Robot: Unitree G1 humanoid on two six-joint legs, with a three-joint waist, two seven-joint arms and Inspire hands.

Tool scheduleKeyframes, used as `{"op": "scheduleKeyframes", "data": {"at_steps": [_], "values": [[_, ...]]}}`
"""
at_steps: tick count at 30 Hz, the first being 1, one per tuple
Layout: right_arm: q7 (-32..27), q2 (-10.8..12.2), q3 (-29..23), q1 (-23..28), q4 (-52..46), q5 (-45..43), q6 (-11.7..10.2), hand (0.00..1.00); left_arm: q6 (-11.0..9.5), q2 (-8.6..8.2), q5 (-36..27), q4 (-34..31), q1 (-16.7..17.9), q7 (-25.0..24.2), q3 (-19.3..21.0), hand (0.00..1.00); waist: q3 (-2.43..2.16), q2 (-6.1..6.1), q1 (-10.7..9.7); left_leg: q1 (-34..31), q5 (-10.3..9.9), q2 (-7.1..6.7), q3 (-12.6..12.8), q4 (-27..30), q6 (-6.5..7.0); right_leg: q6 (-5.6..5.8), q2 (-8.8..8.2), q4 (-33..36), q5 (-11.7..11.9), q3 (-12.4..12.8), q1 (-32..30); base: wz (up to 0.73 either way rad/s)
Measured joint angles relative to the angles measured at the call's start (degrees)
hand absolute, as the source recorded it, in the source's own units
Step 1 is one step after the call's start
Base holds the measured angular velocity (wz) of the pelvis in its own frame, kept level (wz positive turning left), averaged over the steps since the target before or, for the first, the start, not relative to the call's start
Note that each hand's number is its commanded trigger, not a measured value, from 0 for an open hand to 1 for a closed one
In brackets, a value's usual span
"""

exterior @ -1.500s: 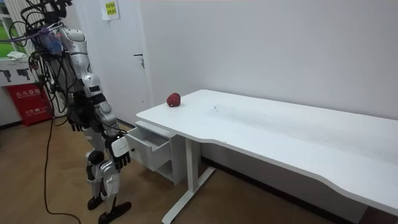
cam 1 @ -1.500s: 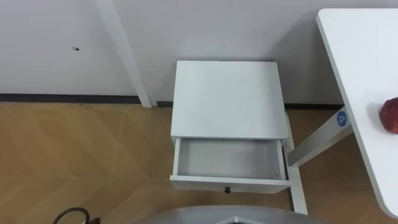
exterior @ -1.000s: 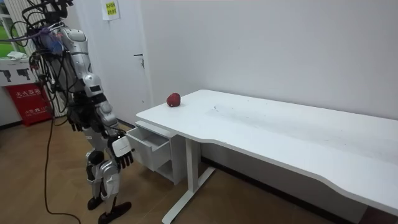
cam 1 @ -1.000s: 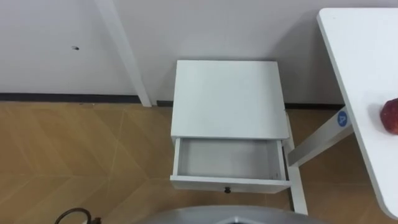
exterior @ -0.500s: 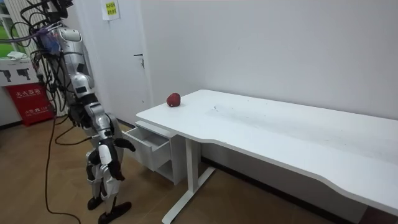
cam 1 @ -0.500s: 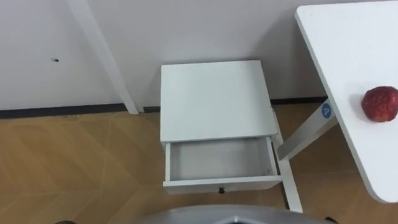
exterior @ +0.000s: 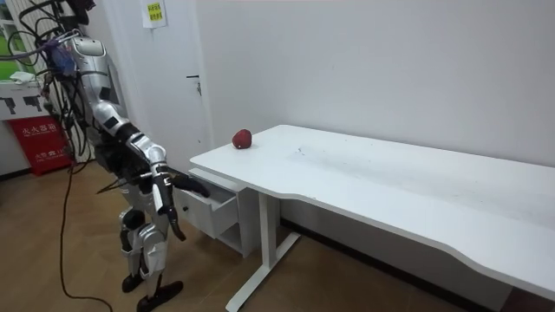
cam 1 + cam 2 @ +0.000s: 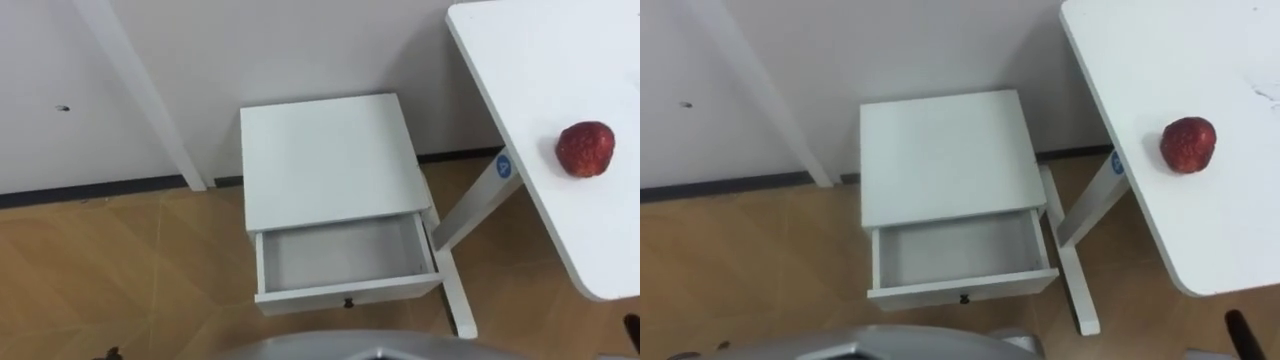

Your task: Put apple and close drawer

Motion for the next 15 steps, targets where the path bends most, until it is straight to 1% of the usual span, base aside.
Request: {"op": "scheduleKeyframes", "data": {"at_steps": [1,3,5,7,9,10,12,13,15], "values": [[-1.1,0.0,0.0,0.0,-0.8,-0.2,-0.5,0.00,0.0,0.06,0.0,0.0,0.1,0.0,-0.1,0.00,0.05,0.06,0.0,-0.2,0.0,-0.01,0.0,0.0,0.02,0.00,0.00,0.0,0.0,0.1,-0.2,0.00],[-4.4,-0.4,0.1,-0.4,-2.5,-2.6,-2.3,0.00,-0.1,0.10,0.0,0.1,0.3,-0.1,-0.2,0.00,0.12,0.27,0.1,-0.8,0.1,-0.04,0.0,0.0,0.06,0.04,0.01,-0.1,0.0,0.2,-0.8,0.00],[-6.7,-0.8,0.4,-0.7,-3.6,-5.1,-3.5,0.00,-0.4,0.19,0.0,0.0,0.4,-0.2,-0.2,0.00,0.16,0.41,0.2,-0.9,0.1,-0.04,0.0,0.0,0.06,0.04,0.02,-0.2,0.0,0.2,-0.8,0.00],[-9.5,-1.3,1.1,-0.8,-5.7,-8.0,-4.7,0.00,-1.1,0.26,0.0,0.0,0.3,-0.2,-0.6,0.00,0.15,0.53,0.2,-0.9,0.1,-0.12,0.0,0.0,0.07,0.05,0.02,-0.2,0.0,0.5,-0.8,0.00],[-11.8,-1.8,1.3,-1.0,-8.0,-12.5,-6.4,0.00,-2.2,0.47,0.1,0.0,-0.3,-0.5,-1.2,0.00,0.38,0.92,0.3,-0.9,0.1,-0.16,0.0,-0.1,0.08,0.05,0.02,-0.2,0.0,0.5,-0.8,0.00],[-12.6,-1.8,1.3,-1.0,-8.8,-13.7,-6.4,0.00,-2.5,0.55,0.1,-0.1,-0.3,-0.6,-1.2,0.00,0.39,0.94,0.3,-0.9,0.1,-0.14,0.0,-0.2,0.08,0.05,0.02,-0.2,0.0,0.5,-0.9,0.00],[-16.0,-1.8,1.3,-0.8,-12.0,-18.4,-6.6,0.00,-2.6,0.59,0.5,-0.3,-0.2,-0.6,-1.3,0.00,0.39,0.99,0.3,-0.8,0.1,-0.14,0.0,-0.5,0.06,0.06,0.07,-0.2,0.0,0.5,-0.8,0.00],[-16.8,-1.8,1.3,-0.6,-13.2,-19.2,-6.6,0.00,-2.6,0.60,0.5,-0.3,-0.2,-0.6,-1.4,0.00,0.39,0.97,0.3,-0.9,0.1,-0.17,0.0,-0.5,0.06,0.06,0.09,-0.2,0.0,0.5,-0.9,0.00],[-19.3,-2.4,3.3,-0.6,-17.1,-24.7,-7.6,0.00,-2.6,0.59,0.6,-0.2,-0.1,-0.6,-2.0,0.00,0.43,0.78,0.4,-0.9,0.1,-0.11,0.0,-0.6,0.04,0.06,0.09,-0.2,0.0,0.4,-0.9,0.00]]}}
